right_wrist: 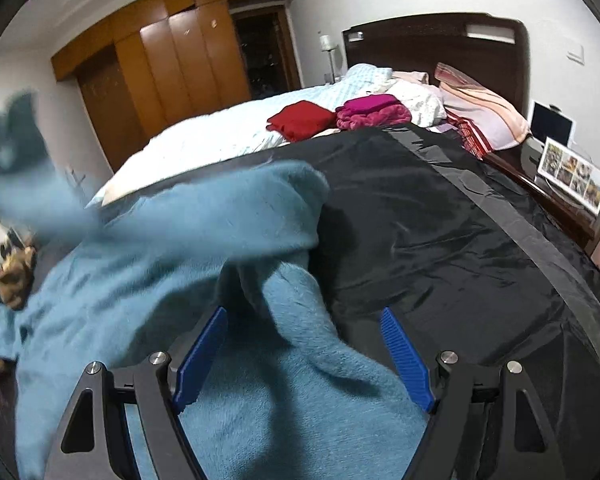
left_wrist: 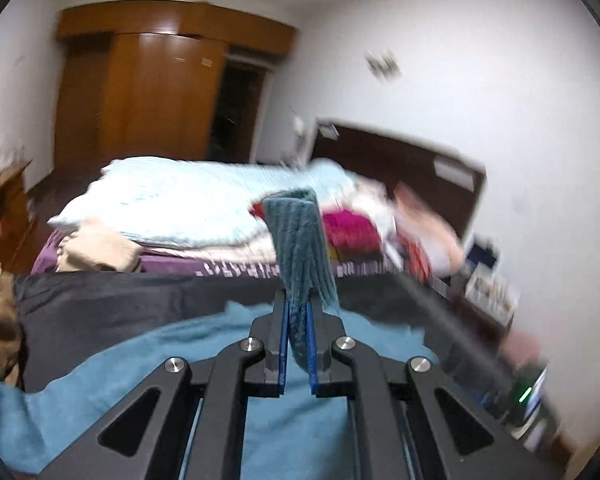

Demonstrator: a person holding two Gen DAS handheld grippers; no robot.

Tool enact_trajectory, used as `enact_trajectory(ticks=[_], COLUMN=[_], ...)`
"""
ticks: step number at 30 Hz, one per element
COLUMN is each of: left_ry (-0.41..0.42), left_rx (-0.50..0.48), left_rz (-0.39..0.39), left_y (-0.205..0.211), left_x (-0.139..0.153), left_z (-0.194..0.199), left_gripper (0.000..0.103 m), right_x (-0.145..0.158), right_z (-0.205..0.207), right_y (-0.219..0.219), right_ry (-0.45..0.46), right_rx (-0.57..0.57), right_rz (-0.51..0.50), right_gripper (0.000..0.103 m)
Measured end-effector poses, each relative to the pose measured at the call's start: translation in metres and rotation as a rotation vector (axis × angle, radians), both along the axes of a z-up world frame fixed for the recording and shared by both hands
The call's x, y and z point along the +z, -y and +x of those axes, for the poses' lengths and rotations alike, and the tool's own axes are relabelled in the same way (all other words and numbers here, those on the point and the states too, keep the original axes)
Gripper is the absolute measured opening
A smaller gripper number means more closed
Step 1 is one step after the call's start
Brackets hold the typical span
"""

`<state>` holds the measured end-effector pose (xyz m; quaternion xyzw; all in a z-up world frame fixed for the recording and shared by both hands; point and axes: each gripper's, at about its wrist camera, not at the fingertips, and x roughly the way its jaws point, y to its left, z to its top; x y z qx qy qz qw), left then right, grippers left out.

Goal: Fold clothes
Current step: 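Grasp the sleeve cuff with the left gripper and lift it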

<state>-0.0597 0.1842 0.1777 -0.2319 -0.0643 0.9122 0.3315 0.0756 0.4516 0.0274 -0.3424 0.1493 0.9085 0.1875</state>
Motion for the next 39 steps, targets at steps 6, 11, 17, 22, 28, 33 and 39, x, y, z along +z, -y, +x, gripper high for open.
enact_trajectory(ticks=[6, 11, 17, 22, 28, 33, 39], left_ry=[0.045, 0.095, 0.147, 0.178, 0.215, 0.246, 0.28], left_rx=[0.106, 0.178, 0.222, 0.186, 0.144, 0.152, 0.157], left_rz=[0.092, 0.152, 0.178, 0.122, 0.056, 0.078, 0.077], left_y=[0.057, 0.098, 0.124, 0.108, 0.089, 0.096, 0.107], left_x=[-0.007, -0.018, -0.034, -0.054, -0.077, -0.089, -0.103], left_z=[-0.008, -0.014, -0.017, -0.011, -0.004, -0.01, -0.014], left_gripper=[0.009, 0.009, 0.009, 0.009, 0.009, 0.009, 0.009], right_x=[-0.009, -0.014, -0.007, -0.014, 0.001, 0.022, 0.042], right_z=[-0.009, -0.012, 0.005, 0.002, 0.013, 0.018, 0.014], right_y=[0.006, 0.003, -0.02, -0.028, -0.026, -0.014, -0.013], right_ry=[0.057, 0.087, 0.027, 0.067, 0.067, 0.065, 0.005], right_rx=[0.025, 0.013, -0.112, -0.101, -0.024, 0.043, -0.007], right_rz=[0.016, 0.004, -0.016, -0.07, -0.099, -0.08, -0.055], right_gripper=[0.081, 0.082, 0.082, 0.083, 0.084, 0.084, 0.084])
